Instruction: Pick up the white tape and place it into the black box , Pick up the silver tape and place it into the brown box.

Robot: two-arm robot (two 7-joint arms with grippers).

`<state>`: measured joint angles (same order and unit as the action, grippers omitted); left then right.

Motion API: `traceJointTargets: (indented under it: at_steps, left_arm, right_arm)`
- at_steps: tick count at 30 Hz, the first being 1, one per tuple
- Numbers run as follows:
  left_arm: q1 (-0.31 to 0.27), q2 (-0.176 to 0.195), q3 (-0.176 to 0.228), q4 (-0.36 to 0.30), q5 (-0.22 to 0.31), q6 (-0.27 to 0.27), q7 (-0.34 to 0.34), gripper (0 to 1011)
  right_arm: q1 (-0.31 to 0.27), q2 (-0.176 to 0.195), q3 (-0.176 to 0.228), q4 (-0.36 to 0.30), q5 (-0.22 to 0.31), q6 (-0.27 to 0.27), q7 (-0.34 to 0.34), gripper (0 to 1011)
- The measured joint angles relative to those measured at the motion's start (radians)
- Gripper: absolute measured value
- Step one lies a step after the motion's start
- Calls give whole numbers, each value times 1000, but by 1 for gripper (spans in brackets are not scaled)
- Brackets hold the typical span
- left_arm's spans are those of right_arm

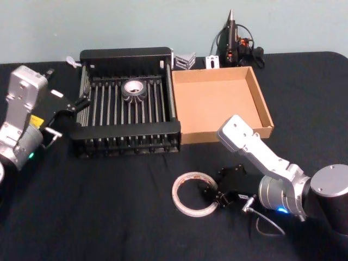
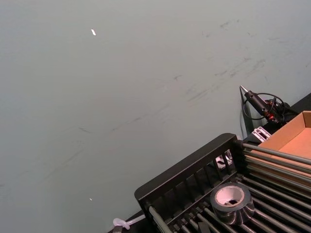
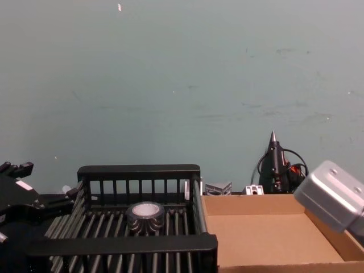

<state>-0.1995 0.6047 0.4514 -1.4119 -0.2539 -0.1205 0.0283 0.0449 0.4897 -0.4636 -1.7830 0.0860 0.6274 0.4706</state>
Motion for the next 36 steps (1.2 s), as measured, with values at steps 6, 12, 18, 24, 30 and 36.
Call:
traceJointTargets:
  at_steps: [6,12,18,24,30,36]
  left_arm:
    - [0,0,0,0,0,0,0,1001]
    - [0,0,0,0,0,0,0,1001]
    - [0,0,0,0,0,0,0,1001]
    - [0,0,0,0,0,0,0,1001]
    - [0,0,0,0,0,0,0,1001]
    - [0,0,0,0,0,0,0,1001]
  right_arm:
    - [0,0,0,-1,0,-1,1,173]
    - [0,0,0,-1,0,-1,1,96]
    - [0,0,0,-1,0,-2,1,96]
    - [0,0,3,-5,3,-3,3,96]
    - [-3,3,29,-32,30,-12,9,96]
    - [-5,9,60,-65,63,-27,6,96]
